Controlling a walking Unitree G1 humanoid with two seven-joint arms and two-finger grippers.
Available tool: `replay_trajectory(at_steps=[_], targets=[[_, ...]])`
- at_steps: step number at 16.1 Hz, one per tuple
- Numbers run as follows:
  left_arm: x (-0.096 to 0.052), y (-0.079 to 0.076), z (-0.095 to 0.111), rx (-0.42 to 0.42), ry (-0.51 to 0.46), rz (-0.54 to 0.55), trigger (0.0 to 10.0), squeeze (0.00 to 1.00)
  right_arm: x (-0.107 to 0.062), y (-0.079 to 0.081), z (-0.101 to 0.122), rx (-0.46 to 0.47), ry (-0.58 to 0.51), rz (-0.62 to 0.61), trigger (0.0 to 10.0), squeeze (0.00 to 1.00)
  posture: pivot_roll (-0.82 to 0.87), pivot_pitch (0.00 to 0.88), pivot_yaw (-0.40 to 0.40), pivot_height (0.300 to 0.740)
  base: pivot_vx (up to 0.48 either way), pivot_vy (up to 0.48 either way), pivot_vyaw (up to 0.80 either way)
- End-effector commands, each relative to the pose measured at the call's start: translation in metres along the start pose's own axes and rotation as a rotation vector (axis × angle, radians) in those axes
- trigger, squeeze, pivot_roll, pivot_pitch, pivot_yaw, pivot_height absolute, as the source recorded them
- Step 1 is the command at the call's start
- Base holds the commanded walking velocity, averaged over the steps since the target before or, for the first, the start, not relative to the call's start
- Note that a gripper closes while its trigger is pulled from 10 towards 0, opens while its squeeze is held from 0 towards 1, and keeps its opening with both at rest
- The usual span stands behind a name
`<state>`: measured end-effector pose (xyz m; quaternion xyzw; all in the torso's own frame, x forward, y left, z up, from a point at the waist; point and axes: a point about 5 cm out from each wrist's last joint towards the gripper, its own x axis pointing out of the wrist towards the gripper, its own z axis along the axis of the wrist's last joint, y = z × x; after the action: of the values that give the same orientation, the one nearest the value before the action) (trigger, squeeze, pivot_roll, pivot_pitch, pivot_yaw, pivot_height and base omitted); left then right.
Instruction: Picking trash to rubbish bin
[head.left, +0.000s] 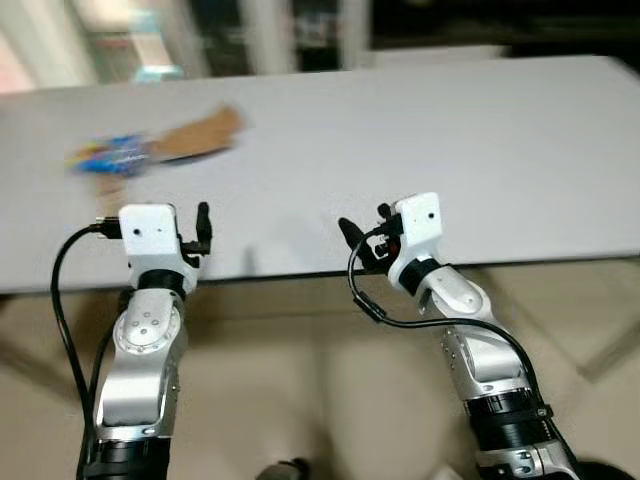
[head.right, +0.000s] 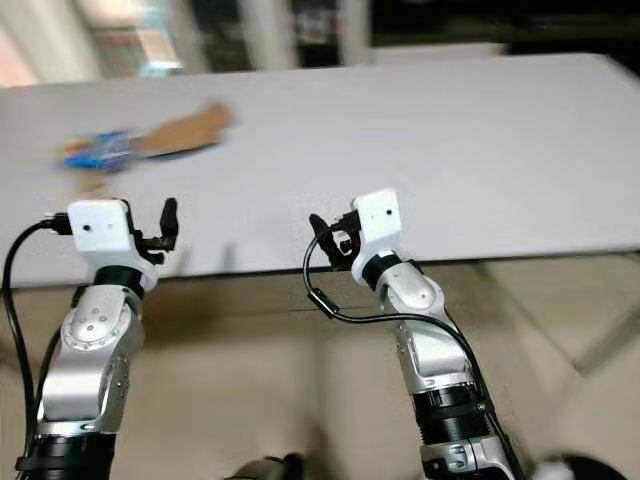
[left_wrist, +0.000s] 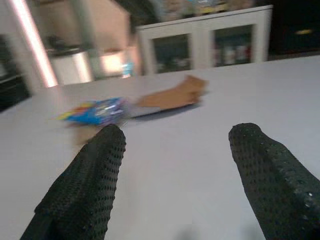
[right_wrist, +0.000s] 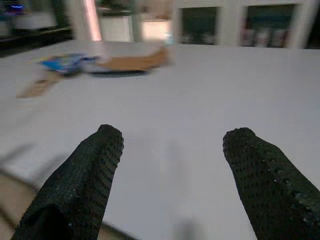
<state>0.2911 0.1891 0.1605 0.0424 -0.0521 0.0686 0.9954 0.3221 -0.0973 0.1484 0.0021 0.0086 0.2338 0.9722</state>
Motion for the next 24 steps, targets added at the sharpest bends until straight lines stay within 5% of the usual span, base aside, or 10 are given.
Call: replay_trajectory(at_steps=[1, 11, 24], targets=[[-0.0005, 0.0010, -0.0002, -0.001, 0.006, 0.003, 10.0, 0.00, 0.0005, -0.0007, 0.0036, 0.006, -0.013, 0.002, 10.0, 0.00, -0.08, 0.088, 0.054, 0.740, 0.000, 0.000, 0.80], [0.0015, 0.0042, -0.0091, -0.061, 0.080, 0.011, 10.0, 0.00, 0.0006, 0.0014, 0.0044, 0.047, -0.029, 0.009, 10.0, 0.00, -0.08, 0.084, 0.057, 0.740, 0.000, 0.000, 0.13], [0.0010, 0.0041, -0.0095, -0.068, 0.101, 0.005, 10.0, 0.00, -0.0012, 0.0017, 0.0033, 0.046, -0.024, 0.012, 10.0, 0.00, -0.08, 0.091, 0.057, 0.740, 0.000, 0.399, 0.00]])
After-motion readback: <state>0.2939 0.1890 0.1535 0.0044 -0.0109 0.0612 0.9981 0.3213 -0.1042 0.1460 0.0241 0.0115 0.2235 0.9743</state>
